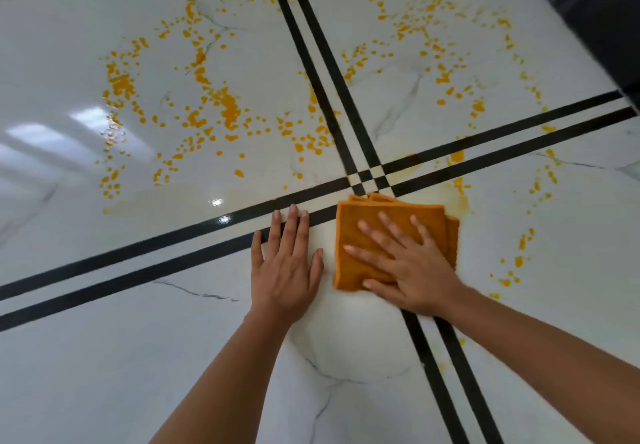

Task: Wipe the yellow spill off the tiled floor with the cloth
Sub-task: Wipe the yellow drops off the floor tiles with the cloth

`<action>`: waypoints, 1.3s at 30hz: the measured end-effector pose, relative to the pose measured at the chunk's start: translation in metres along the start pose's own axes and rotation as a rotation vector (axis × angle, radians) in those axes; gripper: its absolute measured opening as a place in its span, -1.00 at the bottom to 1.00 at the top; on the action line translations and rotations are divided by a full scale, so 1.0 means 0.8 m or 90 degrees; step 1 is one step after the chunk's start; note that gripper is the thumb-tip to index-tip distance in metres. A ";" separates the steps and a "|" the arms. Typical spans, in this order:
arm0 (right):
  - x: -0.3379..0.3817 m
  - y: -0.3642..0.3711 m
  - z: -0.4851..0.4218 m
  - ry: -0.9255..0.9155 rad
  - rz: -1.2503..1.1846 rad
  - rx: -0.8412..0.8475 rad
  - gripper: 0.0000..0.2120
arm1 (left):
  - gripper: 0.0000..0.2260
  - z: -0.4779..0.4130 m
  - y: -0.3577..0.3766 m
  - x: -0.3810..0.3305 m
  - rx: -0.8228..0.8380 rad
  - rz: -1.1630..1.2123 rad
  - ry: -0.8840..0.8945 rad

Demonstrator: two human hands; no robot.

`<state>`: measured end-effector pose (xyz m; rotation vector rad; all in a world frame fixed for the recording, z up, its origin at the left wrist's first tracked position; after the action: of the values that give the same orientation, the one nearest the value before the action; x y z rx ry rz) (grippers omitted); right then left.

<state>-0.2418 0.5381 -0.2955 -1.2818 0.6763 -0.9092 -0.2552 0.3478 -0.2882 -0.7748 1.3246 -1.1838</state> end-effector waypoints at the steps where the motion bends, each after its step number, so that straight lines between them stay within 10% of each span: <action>1: -0.022 0.001 0.009 -0.013 0.009 -0.006 -0.48 | -0.43 0.000 0.002 -0.008 0.003 0.007 -0.002; 6: -0.115 -0.018 -0.030 0.426 -0.083 -0.044 -0.47 | -0.39 -0.010 0.005 -0.050 0.032 -0.012 -0.010; 11: -0.080 -0.003 0.053 0.038 -0.021 -0.007 -0.49 | -0.37 -0.016 0.010 -0.092 0.032 0.015 -0.041; 16: -0.156 -0.013 0.045 0.476 -0.103 -0.056 -0.45 | -0.39 -0.010 0.025 -0.125 0.060 0.019 -0.007; 22: -0.064 0.023 0.162 0.143 -0.039 -0.041 -0.49 | -0.46 -0.011 0.038 -0.138 0.060 0.001 0.038; 27: -0.124 0.004 0.119 0.484 -0.085 -0.065 -0.46 | -0.47 0.010 0.049 -0.137 0.087 -0.001 0.065; 33: 0.015 0.031 0.212 0.234 -0.048 -0.063 -0.47 | -0.47 0.048 0.052 -0.129 0.078 -0.019 0.114; 39: -0.023 0.018 0.166 0.576 -0.089 -0.074 -0.44 | -0.49 0.066 0.057 -0.115 0.074 -0.039 0.150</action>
<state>-0.1363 0.6213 -0.2869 -0.9830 1.3608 -1.6044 -0.1819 0.4368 -0.2954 -0.6104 1.4168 -1.4214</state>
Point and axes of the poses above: each hand's wrist, its own z-axis away from the middle knuckle, its own y-axis out of the palm, x = y × z, the point moved 5 cm from there along -z, towards the middle knuckle, and after that the axes turned 3 degrees about z, right-handed, at the moved point
